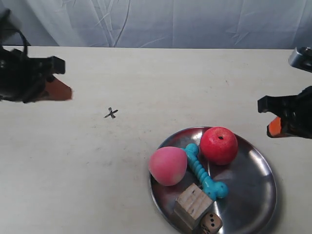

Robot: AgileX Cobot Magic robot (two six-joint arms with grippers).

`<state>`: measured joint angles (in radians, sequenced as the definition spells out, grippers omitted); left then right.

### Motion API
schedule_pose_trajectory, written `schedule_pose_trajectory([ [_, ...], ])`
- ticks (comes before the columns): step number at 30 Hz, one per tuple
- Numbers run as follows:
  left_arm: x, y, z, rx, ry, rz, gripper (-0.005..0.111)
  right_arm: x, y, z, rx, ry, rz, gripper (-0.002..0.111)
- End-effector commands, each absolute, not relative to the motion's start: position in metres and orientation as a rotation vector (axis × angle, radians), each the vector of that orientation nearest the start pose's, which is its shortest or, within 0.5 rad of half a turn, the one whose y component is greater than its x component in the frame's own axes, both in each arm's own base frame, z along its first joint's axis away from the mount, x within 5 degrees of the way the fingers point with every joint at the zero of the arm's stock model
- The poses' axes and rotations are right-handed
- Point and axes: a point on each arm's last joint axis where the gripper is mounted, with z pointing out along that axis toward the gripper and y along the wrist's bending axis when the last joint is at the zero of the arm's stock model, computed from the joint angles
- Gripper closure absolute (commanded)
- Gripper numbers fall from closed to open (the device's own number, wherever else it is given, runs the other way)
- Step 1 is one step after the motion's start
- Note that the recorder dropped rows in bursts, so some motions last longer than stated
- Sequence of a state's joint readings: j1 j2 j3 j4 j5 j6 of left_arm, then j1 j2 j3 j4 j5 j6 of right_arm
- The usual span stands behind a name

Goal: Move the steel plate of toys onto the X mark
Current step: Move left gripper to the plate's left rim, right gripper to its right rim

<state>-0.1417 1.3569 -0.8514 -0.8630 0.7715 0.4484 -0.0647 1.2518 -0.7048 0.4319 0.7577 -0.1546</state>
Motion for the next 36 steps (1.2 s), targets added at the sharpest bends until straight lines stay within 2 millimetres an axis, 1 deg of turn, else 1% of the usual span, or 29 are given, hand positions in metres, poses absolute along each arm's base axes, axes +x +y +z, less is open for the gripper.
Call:
schedule_pose_trajectory([
  [1, 0.258, -0.107, 0.241, 0.139, 2.600, -1.255, 0.107, 0.203, 0.005, 0.214, 0.261, 2.741, 0.312, 0.108],
  [4, 0.263, -0.111, 0.229, 0.091, 2.637, -1.350, 0.107, 0.202, 0.004, 0.206, 0.274, 2.776, 0.304, 0.109],
  [7, 0.268, -0.114, 0.220, 0.052, 2.642, -1.393, 0.107, 0.209, 0.002, 0.201, 0.283, 2.816, 0.305, 0.109],
  [10, 0.274, -0.117, 0.209, 0.074, 2.617, -1.456, 0.107, 0.214, -0.010, 0.193, 0.354, 2.867, 0.346, 0.109],
  [13, 0.278, -0.120, 0.196, 0.077, 2.617, -1.531, 0.107, 0.219, -0.027, 0.185, 0.415, 2.896, 0.521, 0.109],
  [15, 0.279, -0.122, 0.186, 0.081, 2.644, -1.570, 0.107, 0.221, -0.034, 0.180, 0.397, 2.891, 0.682, 0.109],
  [18, 0.278, -0.122, 0.170, 0.093, 2.711, -1.615, 0.107, 0.220, -0.040, 0.170, 0.355, 2.921, 0.786, 0.109],
  [21, 0.276, -0.123, 0.161, 0.110, 2.754, -1.655, 0.107, 0.218, -0.042, 0.164, 0.322, 2.971, 0.775, 0.109],
  [27, 0.265, -0.121, 0.145, 0.075, 2.813, -1.656, 0.106, 0.214, -0.044, 0.163, 0.282, 3.016, 0.741, 0.109],
  [30, 0.261, -0.120, 0.141, 0.079, 2.818, -1.640, 0.098, 0.215, -0.045, 0.162, 0.283, 3.011, 0.712, 0.109],
  [36, 0.262, -0.118, 0.138, 0.062, 2.831, -1.587, 0.069, 0.217, -0.049, 0.159, 0.292, 2.987, 0.634, 0.109],
])
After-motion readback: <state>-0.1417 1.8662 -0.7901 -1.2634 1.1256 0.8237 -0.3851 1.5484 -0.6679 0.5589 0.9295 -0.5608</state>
